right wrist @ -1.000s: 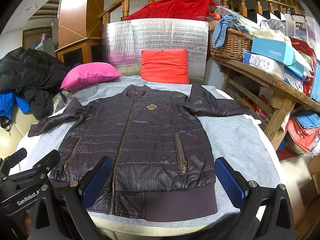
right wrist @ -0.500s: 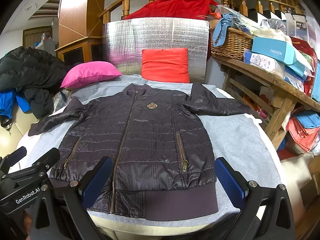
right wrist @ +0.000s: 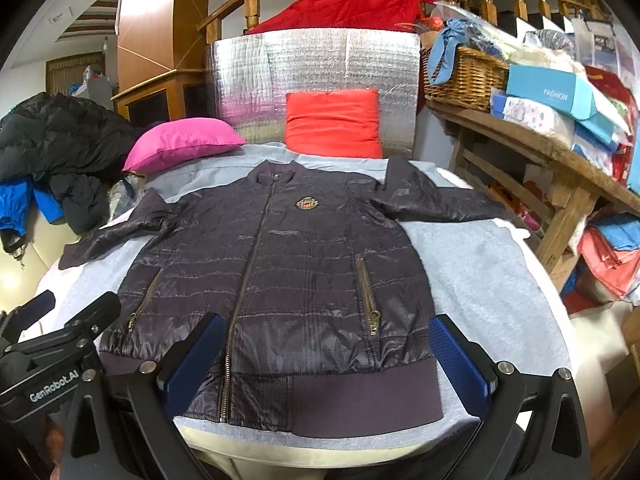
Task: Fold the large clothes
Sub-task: 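Grasp the jacket sleeve with the right tool and fold it across the body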
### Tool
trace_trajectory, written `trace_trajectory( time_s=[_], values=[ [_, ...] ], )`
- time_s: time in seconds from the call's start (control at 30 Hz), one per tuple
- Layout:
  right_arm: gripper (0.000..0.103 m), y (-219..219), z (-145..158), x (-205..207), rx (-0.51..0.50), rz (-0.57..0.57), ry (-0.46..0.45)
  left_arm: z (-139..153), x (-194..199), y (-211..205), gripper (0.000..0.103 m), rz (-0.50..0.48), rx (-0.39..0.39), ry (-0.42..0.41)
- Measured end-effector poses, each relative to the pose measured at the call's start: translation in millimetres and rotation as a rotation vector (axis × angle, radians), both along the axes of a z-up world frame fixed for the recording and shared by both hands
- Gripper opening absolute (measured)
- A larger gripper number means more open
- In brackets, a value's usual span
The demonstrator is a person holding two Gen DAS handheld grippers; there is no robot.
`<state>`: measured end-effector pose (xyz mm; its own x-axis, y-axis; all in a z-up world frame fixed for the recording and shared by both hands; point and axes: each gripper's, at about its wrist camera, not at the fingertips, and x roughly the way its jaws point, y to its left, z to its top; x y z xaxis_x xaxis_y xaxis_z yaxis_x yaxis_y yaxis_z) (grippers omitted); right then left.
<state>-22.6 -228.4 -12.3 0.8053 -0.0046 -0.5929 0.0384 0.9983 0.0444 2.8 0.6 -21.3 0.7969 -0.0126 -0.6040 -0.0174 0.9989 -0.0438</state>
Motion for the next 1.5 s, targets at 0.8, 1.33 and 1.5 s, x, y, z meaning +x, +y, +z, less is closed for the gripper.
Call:
trace_trajectory(
  time_s=[0.8,1.33,1.5],
  values=[
    [0.075,-329.4,-91.1,199.9,1.012,-0.313,0.038,-87.1,210.6,-1.4,0.103,0.072,0.047,0.171],
    [0.02,-433.1,-149.0,396.6,0.842,-0.586,0.209,-137.3,236.7,-9.9,0.103,0.073,0.057,0.259],
    [0.008,-389.9,-64.1,421.8,0.588,-0.465,0.115,-137.1,236.6,-8.9,0.103,0.071,0.047,0.253]
  ],
)
